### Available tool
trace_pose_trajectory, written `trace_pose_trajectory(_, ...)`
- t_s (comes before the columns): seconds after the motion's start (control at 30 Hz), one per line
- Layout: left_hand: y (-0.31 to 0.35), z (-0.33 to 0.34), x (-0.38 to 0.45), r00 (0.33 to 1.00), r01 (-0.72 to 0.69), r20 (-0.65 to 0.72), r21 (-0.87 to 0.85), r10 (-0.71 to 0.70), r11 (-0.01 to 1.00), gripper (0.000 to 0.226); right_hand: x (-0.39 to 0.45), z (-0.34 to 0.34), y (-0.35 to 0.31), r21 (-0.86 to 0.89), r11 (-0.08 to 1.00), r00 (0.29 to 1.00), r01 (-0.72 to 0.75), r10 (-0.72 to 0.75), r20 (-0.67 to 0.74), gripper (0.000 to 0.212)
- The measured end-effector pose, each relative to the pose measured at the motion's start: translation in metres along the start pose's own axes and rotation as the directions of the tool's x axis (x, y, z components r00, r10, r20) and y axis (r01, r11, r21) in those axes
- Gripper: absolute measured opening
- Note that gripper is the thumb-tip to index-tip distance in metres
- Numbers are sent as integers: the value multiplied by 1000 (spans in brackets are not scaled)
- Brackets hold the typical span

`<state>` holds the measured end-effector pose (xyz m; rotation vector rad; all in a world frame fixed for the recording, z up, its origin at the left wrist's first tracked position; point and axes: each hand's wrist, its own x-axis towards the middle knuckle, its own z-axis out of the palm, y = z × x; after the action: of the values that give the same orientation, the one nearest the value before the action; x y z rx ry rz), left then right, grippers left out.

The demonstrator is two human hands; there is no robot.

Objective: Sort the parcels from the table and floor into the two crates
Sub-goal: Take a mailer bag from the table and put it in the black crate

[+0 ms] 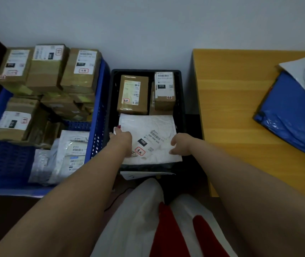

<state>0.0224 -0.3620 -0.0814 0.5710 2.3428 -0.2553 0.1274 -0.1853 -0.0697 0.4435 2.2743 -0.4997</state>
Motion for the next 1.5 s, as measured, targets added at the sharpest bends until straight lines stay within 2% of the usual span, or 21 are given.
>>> trace_pose_trajectory(0.1, 0, -18, -2, 997, -61, -46, -31, 60, 998, 64, -5, -13, 1, 35, 999, 1000, -16, 17, -25, 27)
trace_pose_trajectory(0.3, 28, -100, -26, 941, -241, -253, -34, 225, 970, 53, -44, -74, -4, 112, 993, 985, -41, 58, -160, 43)
trace_pose_trajectory(0.57, 94, -194, -59, 789, -473, -427, 36, 442, 880, 52, -100, -148, 19, 166, 979, 915, -121, 175, -363, 44)
trace_pose_trajectory(0.87, 143, -230, -81, 666, -586, -469, 152, 580, 796, 54, -144, -177, 50, 257, 953, 800, -159, 277, -533, 46)
trace_pose_trajectory(1.3, 222, -231, -77, 541, -726, -455, 170, 707, 666, 59, -151, -175, 120, 416, 899, 692, -134, 386, -611, 40)
trace_pose_trajectory(1.4, 256, -227, -73, 531, -736, -452, 173, 717, 654, 57, -147, -176, 150, 423, 895, 677, -140, 398, -619, 39)
trace_pose_trajectory(1.5, 296, -222, -67, 545, -734, -440, 162, 714, 660, 57, -145, -173, 191, 432, 890, 695, -146, 403, -595, 40)
